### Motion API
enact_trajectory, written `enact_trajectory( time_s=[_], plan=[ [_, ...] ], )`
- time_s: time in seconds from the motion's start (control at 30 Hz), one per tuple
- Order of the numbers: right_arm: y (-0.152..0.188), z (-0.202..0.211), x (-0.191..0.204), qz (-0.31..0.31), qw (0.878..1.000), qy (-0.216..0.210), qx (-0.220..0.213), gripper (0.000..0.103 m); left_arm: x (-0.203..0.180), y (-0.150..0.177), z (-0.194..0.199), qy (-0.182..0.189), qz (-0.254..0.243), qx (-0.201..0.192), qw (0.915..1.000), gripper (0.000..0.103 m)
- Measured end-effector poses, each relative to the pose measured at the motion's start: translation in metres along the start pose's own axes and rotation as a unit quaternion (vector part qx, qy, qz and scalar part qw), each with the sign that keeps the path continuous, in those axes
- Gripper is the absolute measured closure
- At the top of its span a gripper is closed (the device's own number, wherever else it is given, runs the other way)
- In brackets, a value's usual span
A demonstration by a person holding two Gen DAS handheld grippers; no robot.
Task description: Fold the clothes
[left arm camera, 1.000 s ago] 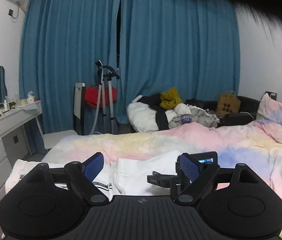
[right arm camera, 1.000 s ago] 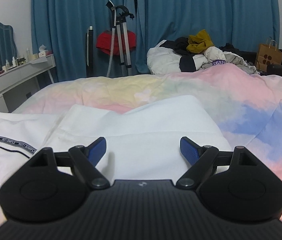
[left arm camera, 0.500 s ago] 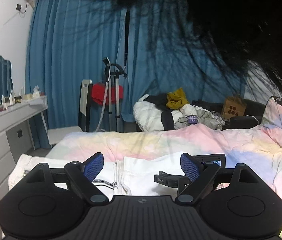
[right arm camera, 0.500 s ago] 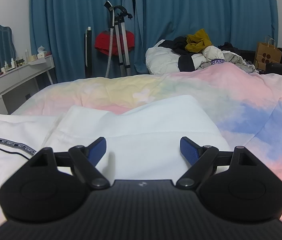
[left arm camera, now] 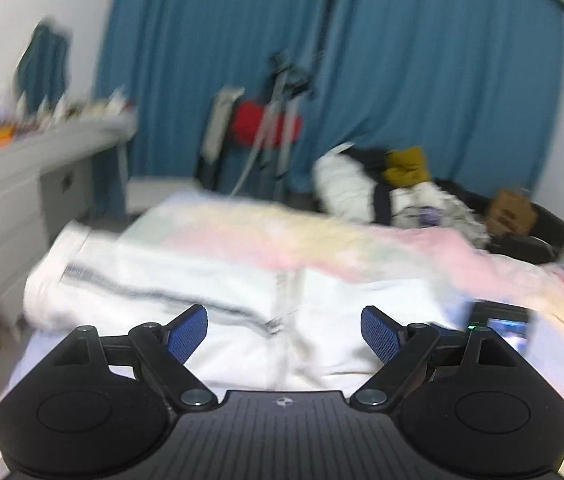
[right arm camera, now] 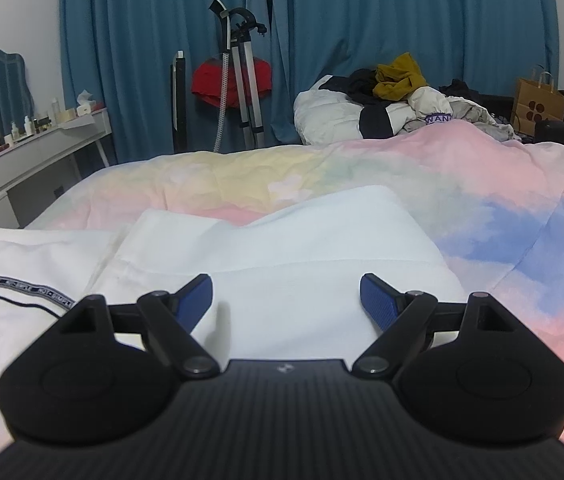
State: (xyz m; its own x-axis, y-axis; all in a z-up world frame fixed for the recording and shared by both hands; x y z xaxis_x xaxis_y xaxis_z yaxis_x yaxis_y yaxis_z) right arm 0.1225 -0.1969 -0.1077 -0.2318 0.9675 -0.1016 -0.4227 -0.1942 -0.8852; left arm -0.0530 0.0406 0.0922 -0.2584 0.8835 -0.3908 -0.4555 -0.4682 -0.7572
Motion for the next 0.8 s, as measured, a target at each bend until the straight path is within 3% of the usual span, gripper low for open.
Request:
enact_trajectory(
  time_s=[0.1,0.17,0.23,0.33,0.47,0.57,0.7,0.8],
  plan=[
    [0.001,0.000,-0.002,0.000,1.000,0.002,0.001,0.021,0.055,-0.020,-0.030,-0.021,0.084,0.034,0.9956,0.017],
    [0.001,-0.001,-0.004,0.000,1.000,0.007,0.003,0.021,0.095,-0.034,-0.046,-0.034,0.148,0.055,0.9869,0.015],
    [0.002,-0.001,-0.006,-0.003,1.000,0.011,0.005,0.021,0.132,-0.043,-0.057,-0.047,0.208,0.075,0.9741,0.006],
    [0.002,-0.002,-0.008,-0.007,1.000,0.016,0.008,0.021,0.176,-0.047,-0.081,-0.076,0.273,0.091,0.9546,0.002],
    [0.003,-0.004,-0.008,-0.002,1.000,0.022,0.015,0.021,0.224,-0.048,-0.118,-0.095,0.350,0.109,0.9254,0.005],
    [0.005,-0.006,-0.011,-0.006,1.000,0.021,0.016,0.021,0.246,-0.051,-0.138,-0.089,0.392,0.087,0.9113,0.005],
    [0.010,-0.012,-0.006,0.009,0.999,0.020,0.023,0.020,0.268,-0.061,-0.159,-0.081,0.419,0.073,0.9012,0.012],
    [0.015,-0.016,-0.001,0.023,0.999,0.027,0.026,0.019,0.281,-0.073,-0.165,-0.085,0.422,0.036,0.9021,0.025]
  ],
)
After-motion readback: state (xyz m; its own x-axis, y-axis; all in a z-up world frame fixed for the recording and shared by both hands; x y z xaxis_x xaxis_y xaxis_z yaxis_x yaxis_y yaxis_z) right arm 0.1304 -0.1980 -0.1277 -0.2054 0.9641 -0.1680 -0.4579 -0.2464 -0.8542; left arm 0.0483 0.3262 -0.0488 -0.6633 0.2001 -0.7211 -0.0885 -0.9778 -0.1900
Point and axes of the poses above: each gripper's, at about its wrist camera, not at the fingertips, and z roughly against the way its jaws point, x to its left, y to its underside, the point moved 2 cm from there along -z, roughly the way its jaws point, and after that the axes turned 14 degrees about z, right-handed, at the moved point
